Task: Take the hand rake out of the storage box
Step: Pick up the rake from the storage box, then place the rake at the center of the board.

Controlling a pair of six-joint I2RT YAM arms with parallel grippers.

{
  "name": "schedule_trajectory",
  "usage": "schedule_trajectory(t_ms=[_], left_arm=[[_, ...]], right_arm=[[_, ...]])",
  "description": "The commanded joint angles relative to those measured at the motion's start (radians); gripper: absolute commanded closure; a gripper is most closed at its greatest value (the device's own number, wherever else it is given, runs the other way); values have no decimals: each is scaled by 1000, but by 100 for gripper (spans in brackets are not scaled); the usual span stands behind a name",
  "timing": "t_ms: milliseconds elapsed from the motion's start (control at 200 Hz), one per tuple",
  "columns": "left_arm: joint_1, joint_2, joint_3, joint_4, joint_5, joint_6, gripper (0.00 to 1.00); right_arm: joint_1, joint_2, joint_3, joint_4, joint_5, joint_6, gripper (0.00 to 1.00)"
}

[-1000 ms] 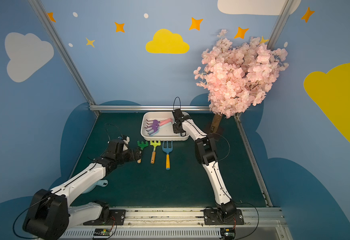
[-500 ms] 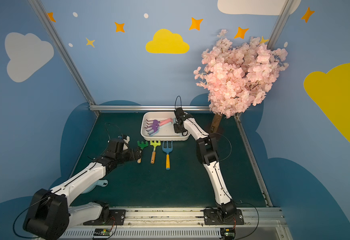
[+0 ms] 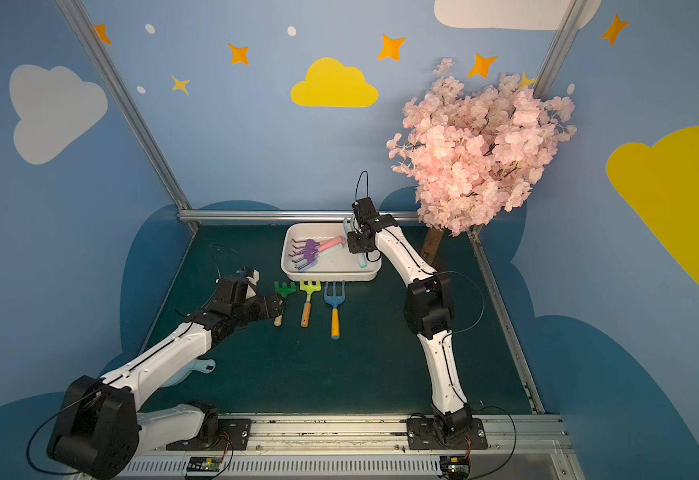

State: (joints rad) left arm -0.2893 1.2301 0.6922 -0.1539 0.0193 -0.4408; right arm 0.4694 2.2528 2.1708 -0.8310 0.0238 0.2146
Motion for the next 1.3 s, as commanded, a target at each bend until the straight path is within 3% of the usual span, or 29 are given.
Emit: schedule_trajectory(t_ms=[0, 250, 425, 771, 991, 1136, 1296], left_arm=[[5, -24, 15, -22, -20, 19, 0], [7, -29, 17, -1, -3, 26, 0], [8, -45, 7, -1, -4, 16, 0], [8, -47, 5, -4, 1, 12, 0], [8, 3, 49, 7, 13, 20, 0], [7, 56, 101, 27, 40, 52, 0], [5, 139, 206, 12, 28, 127, 0]], right_arm=[[17, -172, -179, -7, -24, 46, 100], [76, -650, -1005, 439, 29, 156, 100], [92, -750, -1291, 597, 3, 242, 100], [134, -550, -1263, 692, -38, 275, 100], [138, -446, -1178, 632, -30, 271, 100], [138, -439, -1178, 641, -39, 273, 67], [127, -475, -1187, 615, -14, 273, 58]])
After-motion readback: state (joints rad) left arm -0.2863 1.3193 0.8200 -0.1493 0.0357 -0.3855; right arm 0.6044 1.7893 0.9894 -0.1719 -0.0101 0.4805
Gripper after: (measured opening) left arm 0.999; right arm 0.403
